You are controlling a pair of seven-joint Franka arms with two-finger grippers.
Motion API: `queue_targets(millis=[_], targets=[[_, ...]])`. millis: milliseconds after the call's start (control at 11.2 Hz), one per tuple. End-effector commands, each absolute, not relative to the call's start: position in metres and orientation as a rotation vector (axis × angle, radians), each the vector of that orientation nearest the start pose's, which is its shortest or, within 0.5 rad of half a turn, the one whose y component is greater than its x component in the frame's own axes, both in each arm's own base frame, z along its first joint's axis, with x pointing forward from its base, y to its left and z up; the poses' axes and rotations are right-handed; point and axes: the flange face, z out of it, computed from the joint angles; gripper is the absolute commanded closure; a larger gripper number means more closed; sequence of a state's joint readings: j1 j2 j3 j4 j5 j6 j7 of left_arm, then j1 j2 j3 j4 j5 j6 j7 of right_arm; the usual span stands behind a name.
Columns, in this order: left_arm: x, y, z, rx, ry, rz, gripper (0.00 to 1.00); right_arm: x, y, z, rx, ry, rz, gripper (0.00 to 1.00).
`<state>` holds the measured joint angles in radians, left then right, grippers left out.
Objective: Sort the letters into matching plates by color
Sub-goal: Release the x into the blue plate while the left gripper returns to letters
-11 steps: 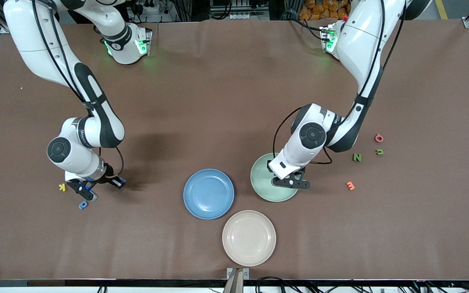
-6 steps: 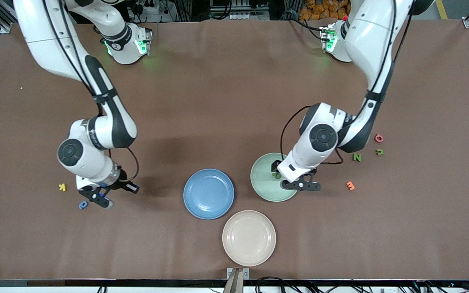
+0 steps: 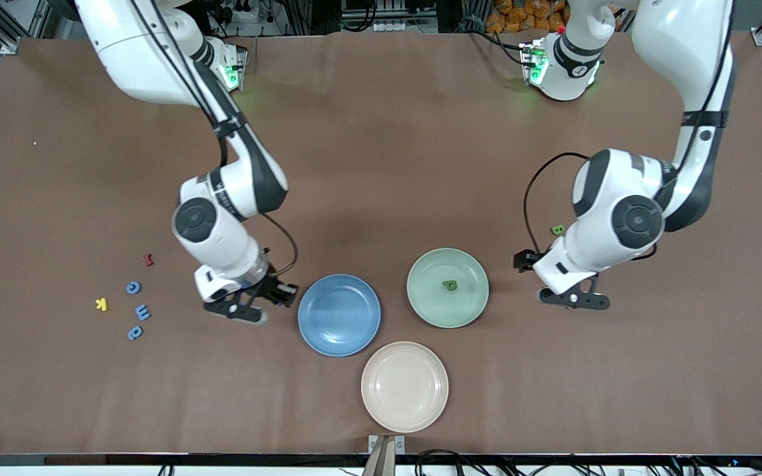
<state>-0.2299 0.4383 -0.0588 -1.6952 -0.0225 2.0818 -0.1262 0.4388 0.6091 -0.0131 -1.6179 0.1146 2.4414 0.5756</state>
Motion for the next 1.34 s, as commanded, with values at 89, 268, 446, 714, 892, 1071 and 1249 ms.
queue_targets(millis=[89,268,446,714,892,1071,1249], targets=[[0.606,-0.09,0.332,-3.169,0.301,0.01,0.0,0.638,0.378,0.27,-2.933,0.173,-0.232,0.7],[0.592,-0.058,0.31,-3.165,0.296,-0.011,0.0,0.638,0.399,0.261,-2.927,0.138,-0.245,0.63],[0.58,-0.043,0.284,-3.163,0.262,-0.03,0.1,0.64,0.402,0.248,-2.931,0.125,-0.245,0.49],[0.572,-0.029,0.247,-3.161,0.222,-0.067,0.09,0.647,0.388,0.256,-2.938,0.128,-0.271,0.16],[0.57,-0.029,0.229,-3.164,0.216,-0.033,0.12,0.67,0.33,0.263,-3.0,0.092,-0.264,0.05],[0.569,-0.028,0.214,-3.165,0.215,-0.014,0.18,0.688,0.262,0.277,-3.062,0.039,-0.185,0.0],[0.568,-0.028,0.205,-3.165,0.215,-0.007,0.18,0.691,0.197,0.289,-3.102,-0.043,-0.094,0.0]])
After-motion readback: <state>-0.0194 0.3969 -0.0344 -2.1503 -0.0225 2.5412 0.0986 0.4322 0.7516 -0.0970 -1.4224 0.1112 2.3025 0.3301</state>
